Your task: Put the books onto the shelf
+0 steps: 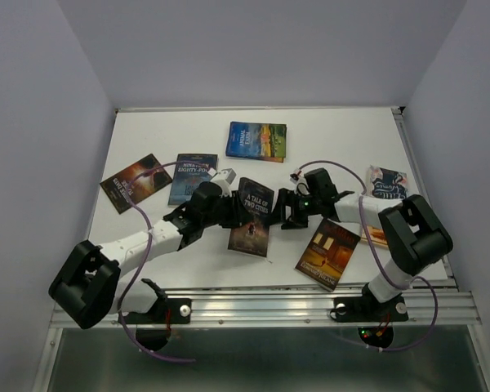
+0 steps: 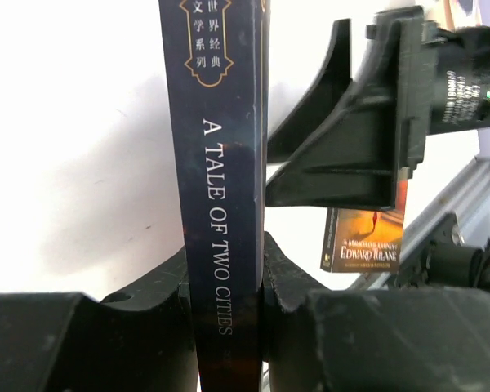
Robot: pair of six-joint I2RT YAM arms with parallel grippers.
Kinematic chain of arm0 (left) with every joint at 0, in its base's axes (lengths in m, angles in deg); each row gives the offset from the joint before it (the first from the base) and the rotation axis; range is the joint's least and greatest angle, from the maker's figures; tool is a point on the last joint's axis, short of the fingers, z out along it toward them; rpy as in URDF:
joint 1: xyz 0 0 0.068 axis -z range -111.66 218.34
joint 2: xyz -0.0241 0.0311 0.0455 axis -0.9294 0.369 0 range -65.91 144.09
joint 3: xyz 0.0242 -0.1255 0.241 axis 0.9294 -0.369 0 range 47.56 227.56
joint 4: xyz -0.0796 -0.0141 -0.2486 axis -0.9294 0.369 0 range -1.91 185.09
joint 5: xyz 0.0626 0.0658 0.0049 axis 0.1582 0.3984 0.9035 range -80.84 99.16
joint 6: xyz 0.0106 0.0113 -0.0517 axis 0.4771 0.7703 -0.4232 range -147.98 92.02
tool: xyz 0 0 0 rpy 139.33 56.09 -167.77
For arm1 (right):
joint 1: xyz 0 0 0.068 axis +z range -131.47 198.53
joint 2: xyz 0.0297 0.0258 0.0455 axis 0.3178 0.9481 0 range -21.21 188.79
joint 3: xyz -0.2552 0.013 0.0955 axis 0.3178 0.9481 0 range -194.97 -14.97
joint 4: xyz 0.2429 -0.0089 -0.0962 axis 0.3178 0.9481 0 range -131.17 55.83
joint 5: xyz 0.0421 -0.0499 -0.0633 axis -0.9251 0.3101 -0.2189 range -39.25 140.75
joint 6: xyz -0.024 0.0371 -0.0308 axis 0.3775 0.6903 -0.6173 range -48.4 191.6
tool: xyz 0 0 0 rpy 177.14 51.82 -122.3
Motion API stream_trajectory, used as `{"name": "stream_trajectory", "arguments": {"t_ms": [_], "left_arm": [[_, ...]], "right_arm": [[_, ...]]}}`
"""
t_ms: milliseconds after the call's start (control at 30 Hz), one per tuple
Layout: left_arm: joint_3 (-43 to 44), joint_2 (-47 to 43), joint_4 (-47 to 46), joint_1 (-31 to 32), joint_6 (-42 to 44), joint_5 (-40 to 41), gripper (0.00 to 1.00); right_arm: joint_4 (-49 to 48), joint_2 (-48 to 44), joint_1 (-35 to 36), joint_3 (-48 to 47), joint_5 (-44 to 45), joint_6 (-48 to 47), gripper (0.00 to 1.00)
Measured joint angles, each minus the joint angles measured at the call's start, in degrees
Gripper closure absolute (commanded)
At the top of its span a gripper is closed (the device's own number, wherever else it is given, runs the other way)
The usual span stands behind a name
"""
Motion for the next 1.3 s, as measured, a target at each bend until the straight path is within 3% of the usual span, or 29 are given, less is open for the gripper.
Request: {"name": "stream_trajectory", "arguments": {"t_ms": [167, 333, 433, 600, 800, 1033, 1133, 1300], "left_arm": [[1.8, -4.3, 3.5, 0.3, 0.5, 6.1, 1.00], [5.3, -5.7, 3.6, 0.3, -2.8, 18.3, 1.00], [7.0, -6.1, 2.2, 0.3, -5.8, 25.2, 1.00], [7.5, -6.7, -3.0, 0.2, -10.1, 32.8, 1.00], [7.0, -8.5, -12.5, 0.2, -11.0, 35.3, 1.00], [6.7, -9.9, -22.6, 0.2, -10.3, 32.3, 1.00], [5.9, -9.9, -24.7, 0.2, -10.3, 30.8, 1.00], [4.1, -9.7, -25.4, 0.9, -11.7, 29.5, 1.00]], "right_arm": [[0.1, -5.5, -0.2, 0.0, 3.1, -4.0, 0.00], [-0.5, -12.1, -0.2, 0.1, 4.5, -6.4, 0.00], [-6.2, -15.9, -0.2, 1.6, 3.6, -3.3, 0.00], [-23.7, -17.2, -0.2, 5.7, -1.9, 8.9, 0.00], [-39.3, -13.8, -0.2, 7.0, -6.2, 19.6, 0.00], [-56.5, -6.0, -0.2, 6.4, -11.8, 32.2, 0.00], [-64.7, -2.1, -0.3, 6.3, -12.9, 39.0, 0.00], [-70.7, 3.2, -0.3, 4.1, -13.4, 47.8, 0.00]]}}
